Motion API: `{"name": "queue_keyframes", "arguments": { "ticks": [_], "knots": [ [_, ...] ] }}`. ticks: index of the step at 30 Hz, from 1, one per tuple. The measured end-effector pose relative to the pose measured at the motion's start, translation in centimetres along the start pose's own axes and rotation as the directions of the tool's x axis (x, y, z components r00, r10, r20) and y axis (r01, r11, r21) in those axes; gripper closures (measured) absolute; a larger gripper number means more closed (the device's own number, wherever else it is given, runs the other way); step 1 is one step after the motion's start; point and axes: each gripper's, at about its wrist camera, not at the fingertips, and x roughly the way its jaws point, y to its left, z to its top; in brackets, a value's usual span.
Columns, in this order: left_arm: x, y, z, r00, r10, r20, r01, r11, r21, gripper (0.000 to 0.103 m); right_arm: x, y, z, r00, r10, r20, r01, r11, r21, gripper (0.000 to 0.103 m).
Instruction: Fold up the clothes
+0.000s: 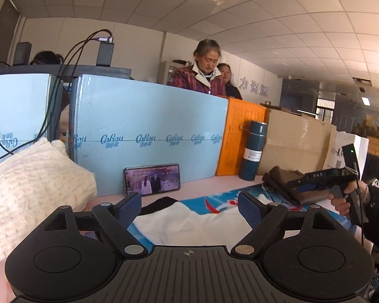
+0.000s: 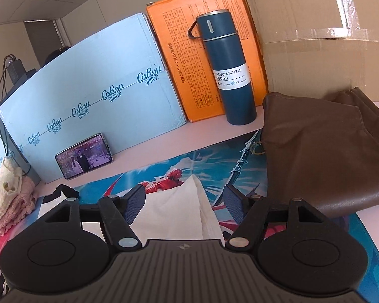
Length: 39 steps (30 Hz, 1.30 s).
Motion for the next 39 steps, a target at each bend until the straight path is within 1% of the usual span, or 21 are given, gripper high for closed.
{"name": "queue_keyframes", "arguments": {
  "ticks": [2,3,6,10,11,12,13,14,16,17,19,21,25,28,29,31,32,33,34,35,39],
  "knots": [
    [4.7,1.0,1.0,0.991,0.076,-0.107,-0.083,0.994,-0.066,0.018,2.3,-0.2,1.0,0.999,0.009,-0.038,-0.009,1.000,0.012,0.037],
    [7.3,1.4,1.0,0.978,0.105,-0.181,-0.123,0.989,-0.087,0.018,3.4,-0.4,1.5,0.998,0.014,-0.057,-0.013,1.000,0.018,0.037],
    [14.3,1.8,0.3,0.918,0.178,-0.355,-0.211,0.976,-0.056,0.019,6.9,-0.7,1.7,0.994,0.005,-0.110,-0.002,0.999,0.034,0.037],
    [20.3,2.5,-0.8,0.849,0.278,-0.449,-0.305,0.952,0.013,0.022,10.1,-0.4,1.1,0.987,-0.024,-0.161,0.026,1.000,0.007,0.039],
    [21.3,2.5,-1.2,0.835,0.291,-0.467,-0.311,0.950,0.037,0.036,10.3,-0.2,0.8,0.988,-0.033,-0.153,0.031,0.999,-0.014,0.040],
    [22.0,2.4,-1.8,0.825,0.295,-0.483,-0.299,0.952,0.069,0.067,10.4,0.0,0.7,0.989,-0.043,-0.145,0.037,0.998,-0.043,0.041],
    [22.4,1.9,-2.1,0.826,0.301,-0.477,-0.282,0.953,0.114,0.072,10.3,0.3,0.5,0.988,-0.061,-0.142,0.051,0.996,-0.070,0.046],
    [22.5,1.1,-2.3,0.838,0.310,-0.448,-0.260,0.950,0.173,0.094,10.3,0.5,0.4,0.987,-0.078,-0.139,0.065,0.993,-0.096,0.058],
    [22.8,-0.3,-2.3,0.856,0.340,-0.389,-0.243,0.929,0.278,0.096,10.2,1.0,0.0,0.988,-0.087,-0.127,0.069,0.988,-0.141,0.071],
    [22.9,-0.7,-2.0,0.867,0.353,-0.353,-0.248,0.918,0.309,0.096,10.1,1.1,-0.2,0.988,-0.095,-0.122,0.075,0.984,-0.163,0.087],
    [23.4,-1.3,-1.2,0.886,0.369,-0.280,-0.266,0.901,0.343,0.096,10.2,1.3,-0.3,0.988,-0.109,-0.111,0.087,0.978,-0.187,0.095],
    [24.3,-1.6,-0.3,0.894,0.383,-0.232,-0.280,0.883,0.378,0.096,10.4,1.4,-0.1,0.988,-0.133,-0.085,0.113,0.973,-0.203,0.097],
    [27.0,-2.3,0.0,0.877,0.423,-0.228,-0.283,0.839,0.465,0.096,11.5,1.5,0.9,0.984,-0.176,-0.037,0.163,0.958,-0.234,0.098],
    [29.1,-2.0,-0.9,0.845,0.450,-0.288,-0.276,0.829,0.486,0.088,12.8,1.4,1.5,0.979,-0.199,-0.051,0.180,0.951,-0.251,0.098],
    [29.2,-1.9,-1.0,0.839,0.455,-0.299,-0.277,0.829,0.485,0.083,13.2,1.3,1.4,0.977,-0.204,-0.062,0.183,0.951,-0.248,0.098],
    [28.3,-1.9,-0.7,0.850,0.440,-0.290,-0.274,0.839,0.469,0.076,13.3,1.3,1.2,0.979,-0.196,-0.060,0.173,0.948,-0.267,0.097],
    [27.6,-1.9,-0.4,0.859,0.432,-0.276,-0.275,0.842,0.464,0.061,13.0,1.2,1.2,0.980,-0.187,-0.065,0.163,0.948,-0.274,0.089],
    [26.4,-2.0,0.1,0.868,0.430,-0.248,-0.283,0.839,0.464,0.036,12.5,1.0,1.3,0.981,-0.184,-0.061,0.163,0.951,-0.263,0.079],
    [25.1,-2.2,0.6,0.878,0.430,-0.211,-0.297,0.835,0.464,0.025,11.9,0.9,1.5,0.982,-0.183,-0.045,0.167,0.956,-0.242,0.053],
    [23.6,-2.3,1.2,0.887,0.426,-0.179,-0.307,0.832,0.462,0.017,10.8,0.7,1.8,0.985,-0.172,-0.014,0.165,0.963,-0.215,0.039],
    [16.4,-3.4,2.2,0.920,0.380,-0.100,-0.312,0.861,0.401,0.017,5.9,1.6,2.3,0.994,-0.082,0.072,0.092,0.984,-0.155,0.040]
  ]
}}
